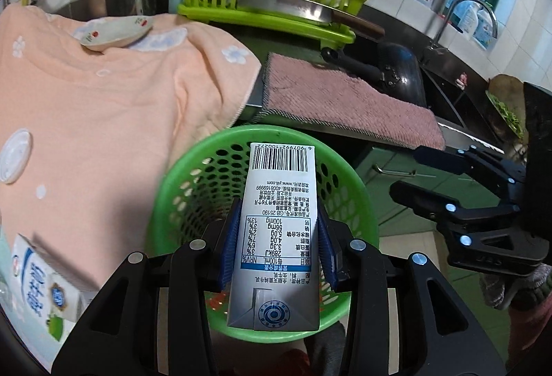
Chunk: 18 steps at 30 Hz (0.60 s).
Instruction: Collect trash
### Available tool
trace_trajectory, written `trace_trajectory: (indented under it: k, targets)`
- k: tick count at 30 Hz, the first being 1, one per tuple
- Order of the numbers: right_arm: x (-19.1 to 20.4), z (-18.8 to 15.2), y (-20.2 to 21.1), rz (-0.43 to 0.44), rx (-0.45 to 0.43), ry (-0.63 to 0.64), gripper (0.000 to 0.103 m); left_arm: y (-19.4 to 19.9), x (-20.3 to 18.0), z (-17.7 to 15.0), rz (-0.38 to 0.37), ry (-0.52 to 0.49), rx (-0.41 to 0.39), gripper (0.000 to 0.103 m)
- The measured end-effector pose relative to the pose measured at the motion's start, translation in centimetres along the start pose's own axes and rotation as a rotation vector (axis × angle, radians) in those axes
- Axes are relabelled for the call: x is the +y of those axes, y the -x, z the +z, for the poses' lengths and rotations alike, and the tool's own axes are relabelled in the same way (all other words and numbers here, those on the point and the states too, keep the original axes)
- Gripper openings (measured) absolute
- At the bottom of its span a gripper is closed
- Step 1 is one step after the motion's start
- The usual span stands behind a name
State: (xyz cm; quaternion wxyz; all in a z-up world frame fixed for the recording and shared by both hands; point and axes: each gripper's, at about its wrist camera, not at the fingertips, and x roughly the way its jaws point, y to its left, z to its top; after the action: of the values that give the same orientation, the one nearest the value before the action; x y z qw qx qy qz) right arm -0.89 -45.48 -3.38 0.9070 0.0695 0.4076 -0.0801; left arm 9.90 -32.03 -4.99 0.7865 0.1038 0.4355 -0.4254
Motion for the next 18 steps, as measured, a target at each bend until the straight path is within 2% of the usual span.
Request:
trace_trajectory:
  k: [1,5,11,18]
  targets:
    - [-0.1,0.0,0.1,0.000,-0.001,0.000,0.061,-0.2,0.0,0.0,-0.005,0.002,0.003,0.041]
    - [-0.2,-0.1,0.2,0.002,-0.006,-0.005,0.061,-0.2,-0.2,-0.1,-0.026,0.007,-0.002,0.056]
    - [0.5,0.0,0.2,0.012,-0.006,0.001,0.061,1.3,0.5,-0.3,-0.022,0.013,-0.031,0.056]
    - [3.0,0.6,-0.3,0.048,-0.012,0.039,0.065,4.3,3.0,-1.1,0.027,0.047,-0.068,0.057]
